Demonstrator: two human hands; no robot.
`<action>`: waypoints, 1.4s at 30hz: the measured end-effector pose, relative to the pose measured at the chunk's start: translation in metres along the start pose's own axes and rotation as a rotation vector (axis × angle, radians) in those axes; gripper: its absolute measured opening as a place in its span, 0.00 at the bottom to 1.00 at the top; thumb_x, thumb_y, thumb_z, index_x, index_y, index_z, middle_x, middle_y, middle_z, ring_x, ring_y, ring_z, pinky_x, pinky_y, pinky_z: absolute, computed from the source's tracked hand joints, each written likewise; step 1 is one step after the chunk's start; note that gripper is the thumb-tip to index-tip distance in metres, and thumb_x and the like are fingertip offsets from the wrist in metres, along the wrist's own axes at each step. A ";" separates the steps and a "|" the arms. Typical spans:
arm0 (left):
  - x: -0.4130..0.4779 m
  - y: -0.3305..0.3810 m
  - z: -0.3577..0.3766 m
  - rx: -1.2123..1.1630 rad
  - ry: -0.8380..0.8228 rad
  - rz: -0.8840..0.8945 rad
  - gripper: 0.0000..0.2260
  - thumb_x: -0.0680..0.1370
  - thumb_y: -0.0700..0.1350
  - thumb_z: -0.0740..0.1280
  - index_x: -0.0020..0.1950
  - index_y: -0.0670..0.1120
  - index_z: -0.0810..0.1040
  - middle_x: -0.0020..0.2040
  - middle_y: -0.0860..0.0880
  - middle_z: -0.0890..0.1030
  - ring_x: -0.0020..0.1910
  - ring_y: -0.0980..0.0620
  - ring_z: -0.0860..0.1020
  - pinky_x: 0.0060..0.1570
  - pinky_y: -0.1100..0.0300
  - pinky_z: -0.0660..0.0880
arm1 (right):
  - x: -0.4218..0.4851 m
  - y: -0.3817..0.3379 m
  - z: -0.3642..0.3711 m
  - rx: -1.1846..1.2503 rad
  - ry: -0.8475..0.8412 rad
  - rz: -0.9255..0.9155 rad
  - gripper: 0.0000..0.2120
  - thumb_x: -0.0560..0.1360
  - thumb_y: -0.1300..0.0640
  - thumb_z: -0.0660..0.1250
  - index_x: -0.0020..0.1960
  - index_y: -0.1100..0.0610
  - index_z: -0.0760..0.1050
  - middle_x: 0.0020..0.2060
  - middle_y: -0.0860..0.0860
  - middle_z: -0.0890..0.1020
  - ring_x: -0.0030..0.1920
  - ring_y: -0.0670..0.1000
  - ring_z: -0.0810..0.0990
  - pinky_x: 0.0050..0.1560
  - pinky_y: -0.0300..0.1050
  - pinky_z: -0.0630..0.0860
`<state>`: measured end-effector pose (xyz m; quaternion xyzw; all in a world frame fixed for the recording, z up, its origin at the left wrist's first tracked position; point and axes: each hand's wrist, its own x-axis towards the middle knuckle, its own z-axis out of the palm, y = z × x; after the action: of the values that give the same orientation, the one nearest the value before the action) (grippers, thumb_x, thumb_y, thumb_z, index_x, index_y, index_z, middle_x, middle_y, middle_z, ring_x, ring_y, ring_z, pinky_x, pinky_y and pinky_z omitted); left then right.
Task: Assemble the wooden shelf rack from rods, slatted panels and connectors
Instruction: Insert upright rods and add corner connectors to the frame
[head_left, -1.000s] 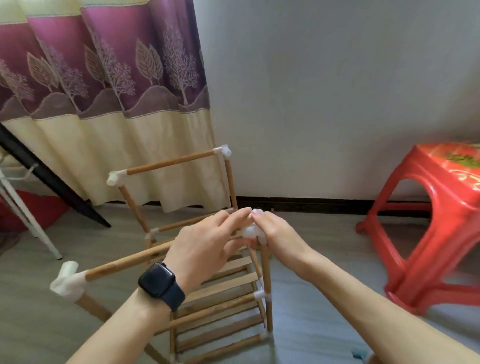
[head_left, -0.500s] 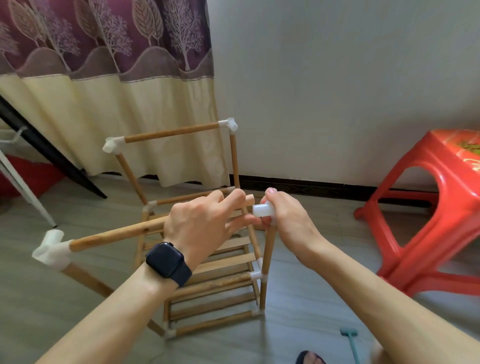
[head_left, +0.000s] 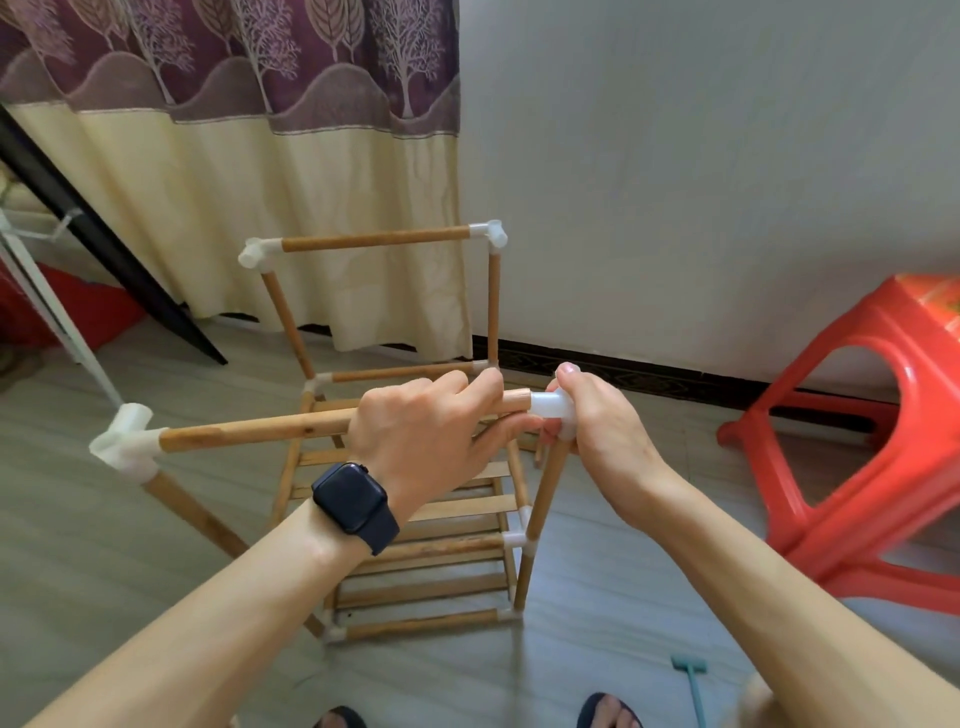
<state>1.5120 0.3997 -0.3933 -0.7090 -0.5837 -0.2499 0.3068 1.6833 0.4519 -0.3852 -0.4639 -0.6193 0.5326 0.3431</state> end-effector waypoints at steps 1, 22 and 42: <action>0.000 0.000 0.000 -0.003 -0.001 0.010 0.20 0.80 0.66 0.61 0.47 0.50 0.78 0.30 0.53 0.76 0.23 0.50 0.73 0.23 0.63 0.67 | 0.000 0.000 0.000 0.003 -0.006 0.001 0.22 0.79 0.39 0.53 0.46 0.56 0.74 0.36 0.52 0.79 0.41 0.54 0.78 0.58 0.66 0.76; 0.004 0.009 -0.001 0.003 -0.073 0.022 0.25 0.82 0.66 0.52 0.41 0.49 0.75 0.28 0.54 0.73 0.22 0.52 0.71 0.23 0.65 0.60 | 0.004 -0.001 0.003 0.017 0.000 -0.015 0.16 0.84 0.49 0.55 0.43 0.57 0.70 0.35 0.51 0.75 0.35 0.48 0.74 0.41 0.43 0.73; -0.090 -0.148 -0.078 -1.175 -0.019 -1.431 0.08 0.80 0.39 0.59 0.50 0.42 0.79 0.40 0.44 0.81 0.31 0.47 0.76 0.30 0.58 0.74 | 0.001 -0.006 0.018 0.108 0.068 -0.012 0.09 0.78 0.58 0.65 0.40 0.59 0.70 0.34 0.52 0.72 0.35 0.49 0.70 0.37 0.42 0.69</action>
<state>1.3503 0.3021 -0.3826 -0.2233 -0.6646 -0.6300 -0.3340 1.6646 0.4467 -0.3829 -0.4587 -0.5805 0.5470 0.3918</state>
